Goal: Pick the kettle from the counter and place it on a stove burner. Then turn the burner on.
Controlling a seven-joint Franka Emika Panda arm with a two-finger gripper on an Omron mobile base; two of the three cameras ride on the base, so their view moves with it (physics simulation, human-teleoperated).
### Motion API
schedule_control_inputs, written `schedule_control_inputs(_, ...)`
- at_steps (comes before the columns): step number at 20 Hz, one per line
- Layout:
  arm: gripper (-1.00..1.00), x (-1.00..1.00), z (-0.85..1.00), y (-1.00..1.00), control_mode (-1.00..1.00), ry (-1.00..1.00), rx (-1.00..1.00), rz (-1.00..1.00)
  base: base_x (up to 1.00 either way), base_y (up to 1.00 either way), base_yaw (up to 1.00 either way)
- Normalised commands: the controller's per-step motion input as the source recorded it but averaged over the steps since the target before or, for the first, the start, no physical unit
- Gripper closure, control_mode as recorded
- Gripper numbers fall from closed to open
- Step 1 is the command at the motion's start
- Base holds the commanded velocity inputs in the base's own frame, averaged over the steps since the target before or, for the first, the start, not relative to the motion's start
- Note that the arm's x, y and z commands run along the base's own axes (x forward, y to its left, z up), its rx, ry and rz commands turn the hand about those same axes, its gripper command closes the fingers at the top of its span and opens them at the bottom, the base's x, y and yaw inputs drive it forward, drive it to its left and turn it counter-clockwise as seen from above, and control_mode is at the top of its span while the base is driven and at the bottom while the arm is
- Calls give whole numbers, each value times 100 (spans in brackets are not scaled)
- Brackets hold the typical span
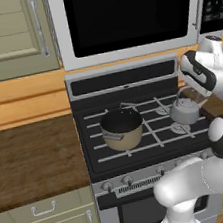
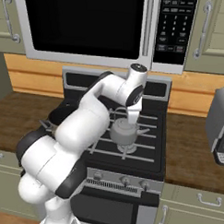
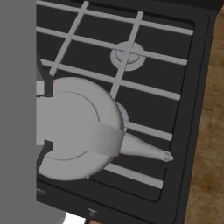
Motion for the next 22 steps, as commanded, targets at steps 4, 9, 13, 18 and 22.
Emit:
schedule_control_inputs(4, 100, 3, -12, 17, -100, 2, -2, 1, 0, 0, 0)
schedule_control_inputs(9, 100, 0, -25, -6, -100, -5, -15, 1, 0, 0, 0)
schedule_control_inputs(13, 100, 4, -2, 1, -100, 3, -5, 1, 0, 0, 0)
schedule_control_inputs(18, 100, 4, -8, 0, -100, 4, -2, 0, 0, 0, 0)
schedule_control_inputs(22, 100, 0, -29, 0, -100, 0, -1, 0, 0, 0, 0)
